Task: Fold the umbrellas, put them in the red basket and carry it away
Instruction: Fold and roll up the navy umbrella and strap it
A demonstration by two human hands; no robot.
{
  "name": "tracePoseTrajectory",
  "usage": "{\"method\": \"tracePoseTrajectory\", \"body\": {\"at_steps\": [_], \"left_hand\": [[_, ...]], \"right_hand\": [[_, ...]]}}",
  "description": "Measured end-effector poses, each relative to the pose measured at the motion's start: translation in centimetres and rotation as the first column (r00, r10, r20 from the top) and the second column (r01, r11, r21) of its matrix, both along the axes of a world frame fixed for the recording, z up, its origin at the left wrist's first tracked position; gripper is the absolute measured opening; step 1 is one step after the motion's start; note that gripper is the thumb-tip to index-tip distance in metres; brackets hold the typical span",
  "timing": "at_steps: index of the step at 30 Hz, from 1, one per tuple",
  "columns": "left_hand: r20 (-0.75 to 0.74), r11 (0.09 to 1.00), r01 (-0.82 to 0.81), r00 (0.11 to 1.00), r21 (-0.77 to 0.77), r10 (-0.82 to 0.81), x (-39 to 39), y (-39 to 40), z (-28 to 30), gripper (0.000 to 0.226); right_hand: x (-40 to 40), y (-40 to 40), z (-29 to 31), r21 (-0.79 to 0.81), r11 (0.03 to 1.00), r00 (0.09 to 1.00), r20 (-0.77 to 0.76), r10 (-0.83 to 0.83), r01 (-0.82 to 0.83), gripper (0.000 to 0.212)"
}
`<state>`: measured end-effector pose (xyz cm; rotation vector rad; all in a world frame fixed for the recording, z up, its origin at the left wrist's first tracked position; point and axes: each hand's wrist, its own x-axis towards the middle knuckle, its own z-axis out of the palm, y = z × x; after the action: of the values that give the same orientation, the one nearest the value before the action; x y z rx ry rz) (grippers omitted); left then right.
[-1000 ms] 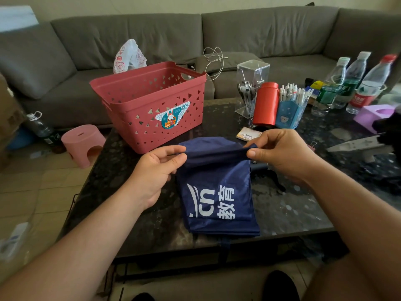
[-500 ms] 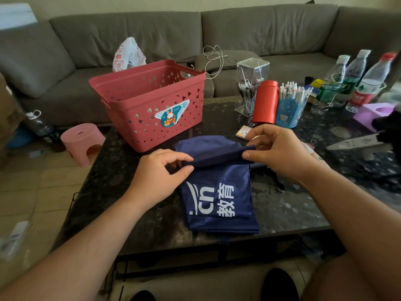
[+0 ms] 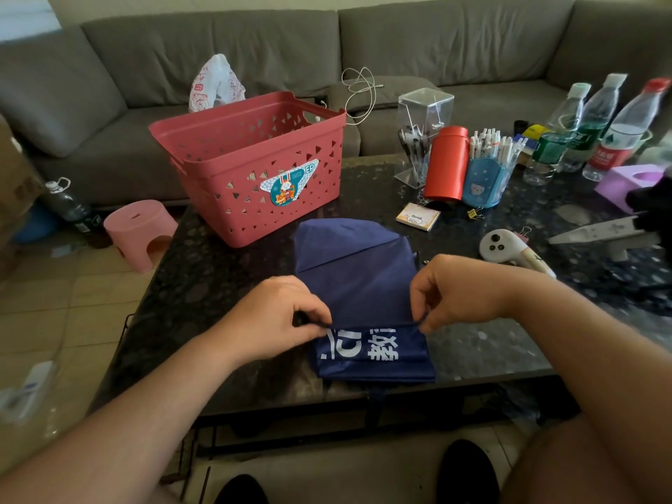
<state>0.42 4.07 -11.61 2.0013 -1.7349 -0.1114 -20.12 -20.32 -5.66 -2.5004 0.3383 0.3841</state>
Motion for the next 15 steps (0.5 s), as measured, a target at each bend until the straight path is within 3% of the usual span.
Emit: {"method": "tracePoseTrajectory", "body": {"at_steps": [8,10,11,13,15], "left_hand": [[0.071,0.989,0.114,0.99,0.097,-0.121,-0.8,-0.1,-1.9,0.013],[0.073,0.986,0.122,0.989,0.114,-0.131,-0.7,-0.2,-2.0,0.012],[0.086,0.983,0.126,0.987,0.13,-0.138,-0.6,-0.3,-2.0,0.012],[0.118,0.978,0.127,0.982,0.164,-0.147,-0.6,-0.4,-2.1,0.012],[0.128,0.975,0.133,0.979,0.179,-0.157,-0.5,-0.5,-2.4,0.013]], "right_hand": [[1.0,2.0,-1.6,-0.118,0.978,0.967,-0.205,0.148,-0.174,0.014],[1.4,2.6,-2.1,-0.215,0.96,0.982,-0.103,0.16,-0.179,0.013],[1.8,2.9,-2.7,-0.3,0.939,0.983,0.021,0.18,-0.166,0.012],[2.4,3.6,-4.2,-0.436,0.894,0.929,0.28,0.241,-0.1,0.015],[2.9,4.1,-5.8,-0.521,0.853,0.873,0.404,0.273,-0.026,0.033]]}}
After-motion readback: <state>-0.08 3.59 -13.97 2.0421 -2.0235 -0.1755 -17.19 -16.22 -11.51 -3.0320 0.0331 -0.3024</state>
